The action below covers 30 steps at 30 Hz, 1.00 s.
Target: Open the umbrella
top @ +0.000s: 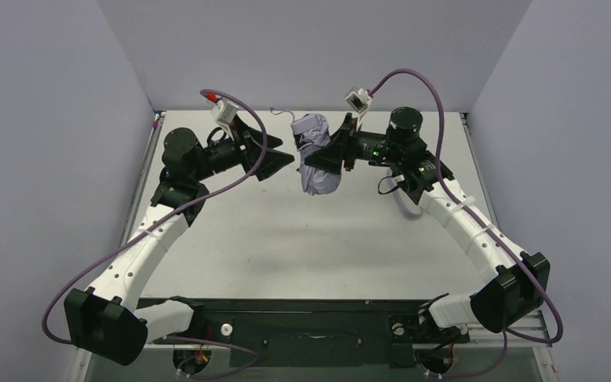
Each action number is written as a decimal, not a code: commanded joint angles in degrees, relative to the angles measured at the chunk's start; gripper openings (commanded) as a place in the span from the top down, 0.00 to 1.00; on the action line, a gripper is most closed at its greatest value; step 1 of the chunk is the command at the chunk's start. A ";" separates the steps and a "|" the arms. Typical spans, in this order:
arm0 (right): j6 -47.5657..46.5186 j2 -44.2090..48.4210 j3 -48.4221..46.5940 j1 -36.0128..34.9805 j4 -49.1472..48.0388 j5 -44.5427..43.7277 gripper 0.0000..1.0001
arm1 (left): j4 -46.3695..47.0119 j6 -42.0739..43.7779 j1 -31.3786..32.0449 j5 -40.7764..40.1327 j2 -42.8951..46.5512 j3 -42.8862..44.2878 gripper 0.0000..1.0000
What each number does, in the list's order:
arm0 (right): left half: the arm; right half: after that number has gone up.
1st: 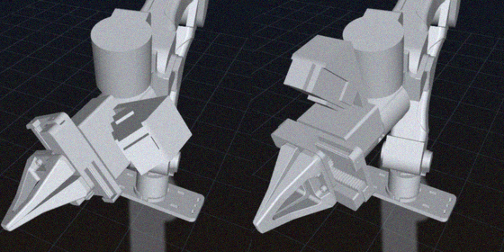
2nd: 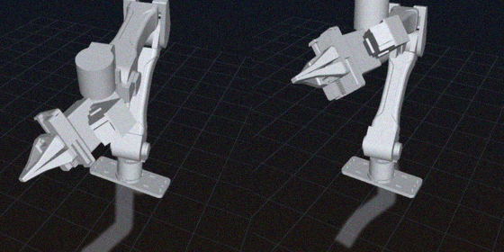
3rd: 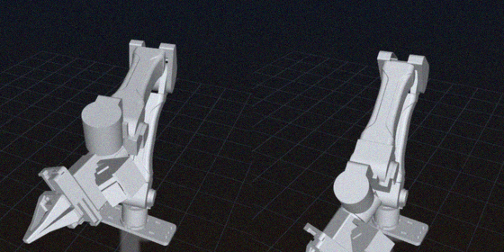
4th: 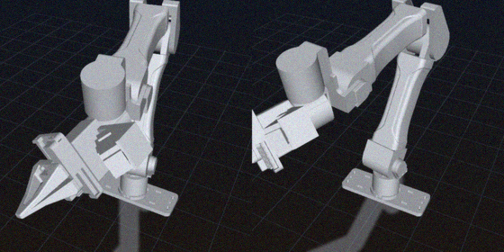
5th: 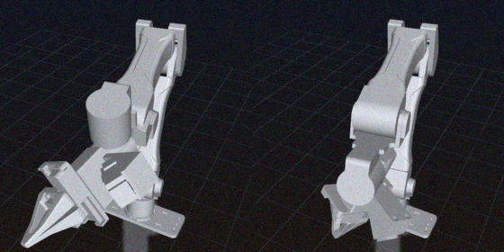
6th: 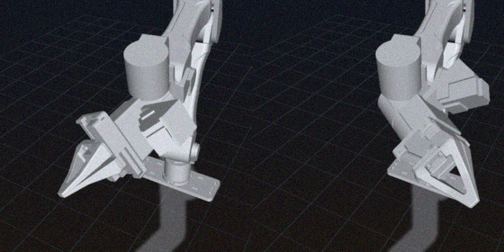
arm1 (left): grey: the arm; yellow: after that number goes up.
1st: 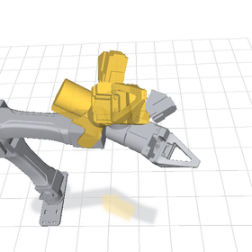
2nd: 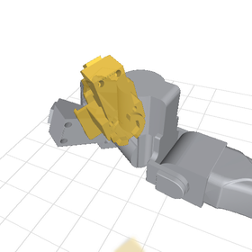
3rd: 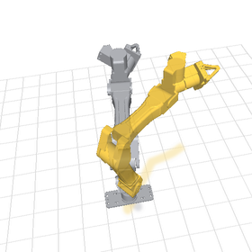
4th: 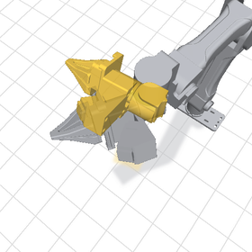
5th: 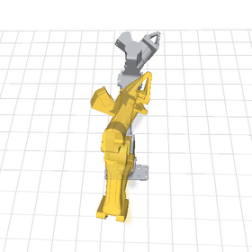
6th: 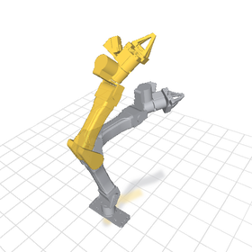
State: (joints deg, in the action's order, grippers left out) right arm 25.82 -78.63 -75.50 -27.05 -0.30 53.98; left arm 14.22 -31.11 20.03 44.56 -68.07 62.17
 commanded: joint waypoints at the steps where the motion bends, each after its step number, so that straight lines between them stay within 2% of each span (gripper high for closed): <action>1: -10.60 2.39 -3.31 -0.26 7.70 1.54 1.00 | 6.12 -2.17 -2.51 -0.07 1.69 2.77 0.22; 7: -17.77 3.18 -2.77 -0.98 13.07 0.70 1.00 | 11.64 -11.57 -2.11 -1.52 1.75 3.38 0.18; 14: -19.27 3.85 -2.55 -2.80 14.34 -0.83 1.00 | 9.79 -15.20 0.46 -8.05 0.59 3.88 0.15; 24: -20.48 3.57 -3.87 -4.19 15.13 -4.69 1.00 | 5.70 -19.53 1.89 -13.59 -1.06 4.66 0.27; 30: -22.83 3.80 -3.91 -5.23 16.05 -9.98 1.00 | -1.40 -19.45 2.20 -17.55 -1.09 3.93 0.33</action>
State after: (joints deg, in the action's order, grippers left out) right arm 5.74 -77.89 -75.85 -31.24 18.81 47.66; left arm 17.19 -49.43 21.82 31.05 -69.21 64.55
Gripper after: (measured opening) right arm 0.393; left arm 0.705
